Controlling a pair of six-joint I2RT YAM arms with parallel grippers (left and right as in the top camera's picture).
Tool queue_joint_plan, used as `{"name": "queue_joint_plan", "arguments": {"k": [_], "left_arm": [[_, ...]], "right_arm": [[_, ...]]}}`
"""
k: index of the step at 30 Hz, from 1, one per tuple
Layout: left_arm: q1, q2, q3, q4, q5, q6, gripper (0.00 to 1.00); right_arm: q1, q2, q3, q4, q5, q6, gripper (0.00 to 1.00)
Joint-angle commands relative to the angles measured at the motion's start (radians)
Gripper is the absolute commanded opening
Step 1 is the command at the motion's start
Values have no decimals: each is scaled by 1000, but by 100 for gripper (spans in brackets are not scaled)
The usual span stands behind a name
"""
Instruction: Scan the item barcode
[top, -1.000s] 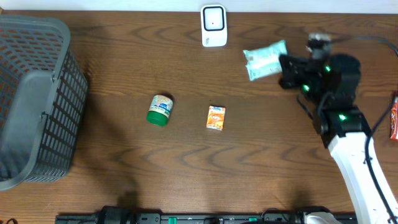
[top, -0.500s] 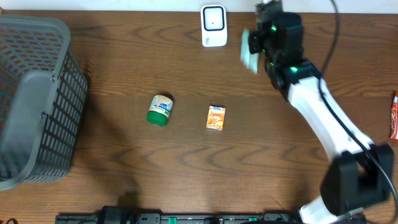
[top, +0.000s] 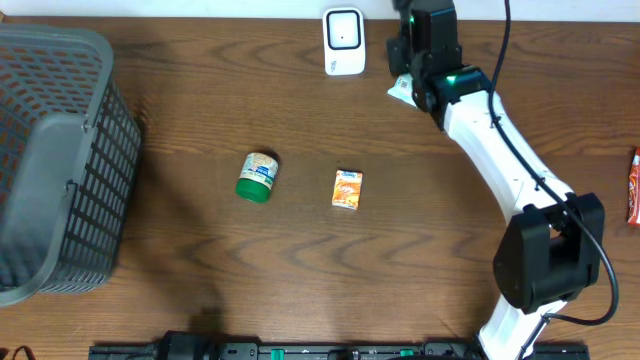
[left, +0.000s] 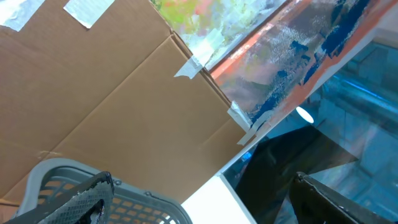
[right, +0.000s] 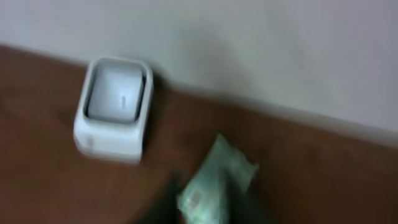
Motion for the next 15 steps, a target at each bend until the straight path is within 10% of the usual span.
{"name": "queue_joint_plan", "arguments": {"k": [1,5,15], "left_arm": [[6,0,-23,21,3,-5,90],[6,0,-34,32,3,-5,90],[6,0,-34,35,3,-5,90]], "right_arm": [[-99,-8,13,-87,-141,178,59],[-237,9,12,-127,-404,266,86],[-463,258,12,-8,-817,472,85]]}}
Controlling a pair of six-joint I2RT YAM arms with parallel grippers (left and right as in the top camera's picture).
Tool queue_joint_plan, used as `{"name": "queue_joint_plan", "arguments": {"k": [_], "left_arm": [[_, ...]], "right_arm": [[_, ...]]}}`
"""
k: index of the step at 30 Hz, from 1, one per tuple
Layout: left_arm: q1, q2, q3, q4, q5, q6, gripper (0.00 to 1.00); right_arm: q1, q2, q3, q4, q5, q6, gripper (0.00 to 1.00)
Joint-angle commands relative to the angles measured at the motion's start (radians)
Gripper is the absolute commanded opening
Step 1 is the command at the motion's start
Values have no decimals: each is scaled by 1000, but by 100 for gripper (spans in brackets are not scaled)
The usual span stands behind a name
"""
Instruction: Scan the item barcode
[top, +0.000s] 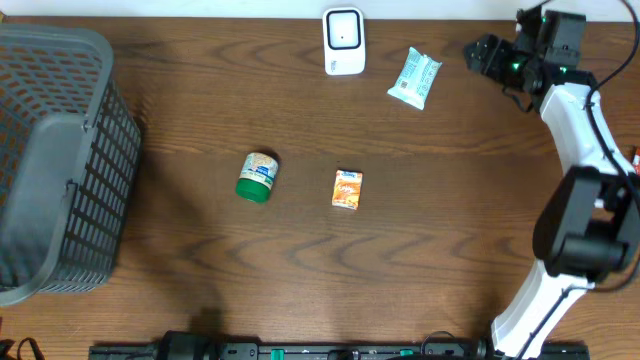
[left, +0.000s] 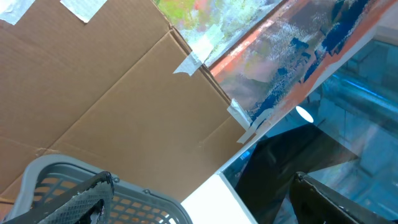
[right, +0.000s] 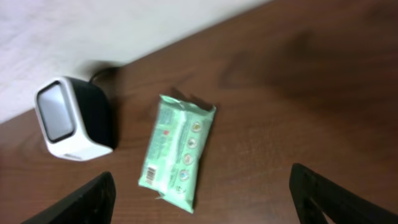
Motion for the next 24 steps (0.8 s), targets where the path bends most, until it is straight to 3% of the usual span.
{"name": "queue_joint_plan", "arguments": {"k": [1,13,24], "left_arm": [[6,0,-3,3,3,-5,91],[6,0,-3,3,3,-5,91],[6,0,-22,3,47,-5,91]], "right_arm": [[-13,124,3,52,-235,127,85],[-13,335,5,422,-364,400,93],[25,374,5,467,-254,420,98]]}}
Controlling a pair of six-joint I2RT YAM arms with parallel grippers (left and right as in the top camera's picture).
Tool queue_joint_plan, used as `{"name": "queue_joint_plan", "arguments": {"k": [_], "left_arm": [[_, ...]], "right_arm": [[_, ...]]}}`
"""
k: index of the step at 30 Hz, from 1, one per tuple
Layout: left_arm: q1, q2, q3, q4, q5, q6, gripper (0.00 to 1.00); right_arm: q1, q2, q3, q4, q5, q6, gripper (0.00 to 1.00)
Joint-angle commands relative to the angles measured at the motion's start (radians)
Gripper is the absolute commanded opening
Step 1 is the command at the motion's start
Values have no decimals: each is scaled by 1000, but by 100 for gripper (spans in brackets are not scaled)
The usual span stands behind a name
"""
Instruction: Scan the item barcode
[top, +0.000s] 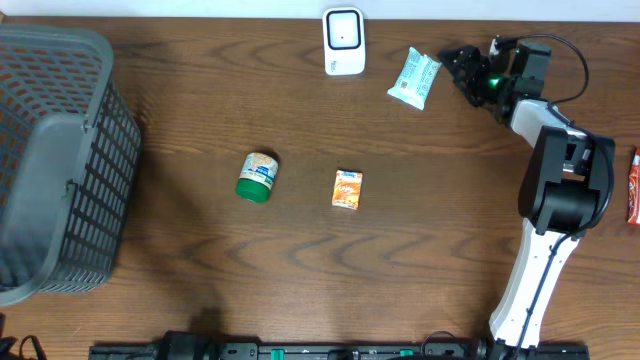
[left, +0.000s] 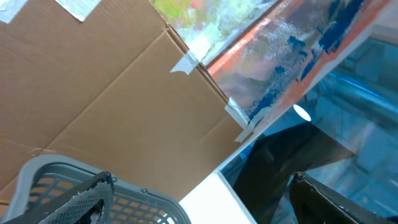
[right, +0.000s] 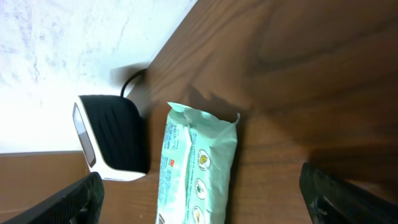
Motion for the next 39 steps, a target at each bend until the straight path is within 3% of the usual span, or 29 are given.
{"name": "queue_joint_plan", "arguments": {"k": [1,19,28,35,38,39], "left_arm": [[6,0,-14,1,26,-5,90],[6,0,-14,2,25,-5,90],[6,0,-14,2,25,-5,90],[6,0,-14,2,25,-5,91],[6,0,-14,2,25,-5,90],[6,0,-14,2,25,-5,90]], "right_arm": [[34,44,3,-13,78,21,98],[67,226,29,-14,97,41,96],[98,256,29,-193,159,-87,93],[127,258,28,-399,313,-256,73],[132,262,28,-402,314,-270,51],[132,263,28,-401,317,-264,37]]}}
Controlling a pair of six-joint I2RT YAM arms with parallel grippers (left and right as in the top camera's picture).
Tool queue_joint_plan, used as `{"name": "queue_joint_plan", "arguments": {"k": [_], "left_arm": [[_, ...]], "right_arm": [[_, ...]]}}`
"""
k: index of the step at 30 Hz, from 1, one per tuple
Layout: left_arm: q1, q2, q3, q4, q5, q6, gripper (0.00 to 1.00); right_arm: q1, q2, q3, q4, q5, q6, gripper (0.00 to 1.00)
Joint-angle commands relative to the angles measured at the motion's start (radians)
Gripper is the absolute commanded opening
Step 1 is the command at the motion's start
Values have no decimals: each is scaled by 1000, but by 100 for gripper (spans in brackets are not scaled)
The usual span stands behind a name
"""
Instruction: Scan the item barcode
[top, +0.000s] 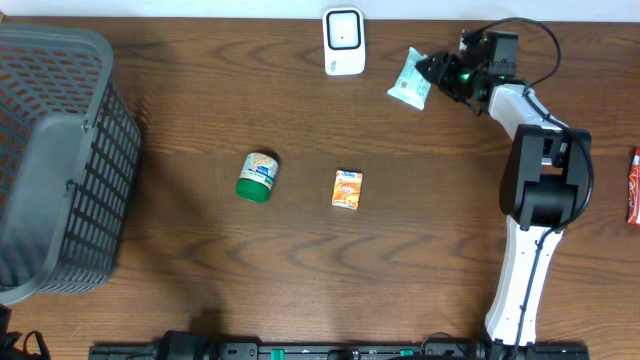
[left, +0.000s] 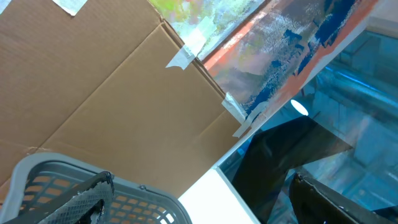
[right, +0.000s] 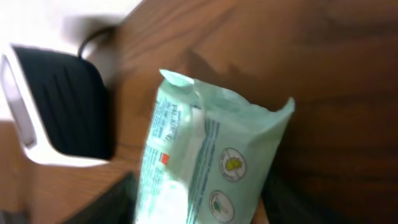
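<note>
A mint-green packet (top: 408, 80) lies at the table's far edge, just right of the white barcode scanner (top: 343, 40). My right gripper (top: 437, 72) reaches it from the right. In the blurred right wrist view the packet (right: 205, 155) fills the space between the dark fingers, which touch both of its sides; the right gripper (right: 199, 208) looks shut on it. The scanner (right: 56, 112) shows side-on just beyond. My left gripper (left: 199, 208) is open and empty, off the table's left, facing cardboard.
A green-lidded jar (top: 257, 176) and a small orange box (top: 348, 188) lie mid-table. A grey mesh basket (top: 60, 160) fills the left side. A red tube (top: 634, 185) pokes in at the right edge.
My right gripper has moved left onto the packet. Its fingers, then wide apart short of the packet, now sit closer together on the packet's sides. The left arm has barely shifted.
The right gripper hovered by the scanner with the packet beneath it. Then the packet lay free on the table and the gripper was off to the right, open. It then faced the packet from closer, and now it grips it.
</note>
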Motion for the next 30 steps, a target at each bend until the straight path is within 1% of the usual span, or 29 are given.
{"name": "queue_joint_plan", "arguments": {"k": [1,2,5,9,12,20,24,30], "left_arm": [[6,0,-4,2,12,-5,90],[6,0,-4,2,12,-5,91],[6,0,-4,2,12,-5,90],[6,0,-4,2,12,-5,90],[6,0,-4,2,12,-5,90],[6,0,-4,7,12,-5,91],[6,0,-4,14,12,-5,90],[6,0,-4,17,12,-5,91]], "right_arm": [[30,197,-121,-98,173,4,18],[30,197,-121,-97,173,13,1],[25,195,-120,-74,161,14,1],[24,173,-120,-71,80,-14,1],[24,107,-120,-131,68,-56,1],[47,-226,-121,-417,166,-214,1],[75,-409,-121,-517,233,-220,1],[130,-660,-121,-690,193,-218,1]]}}
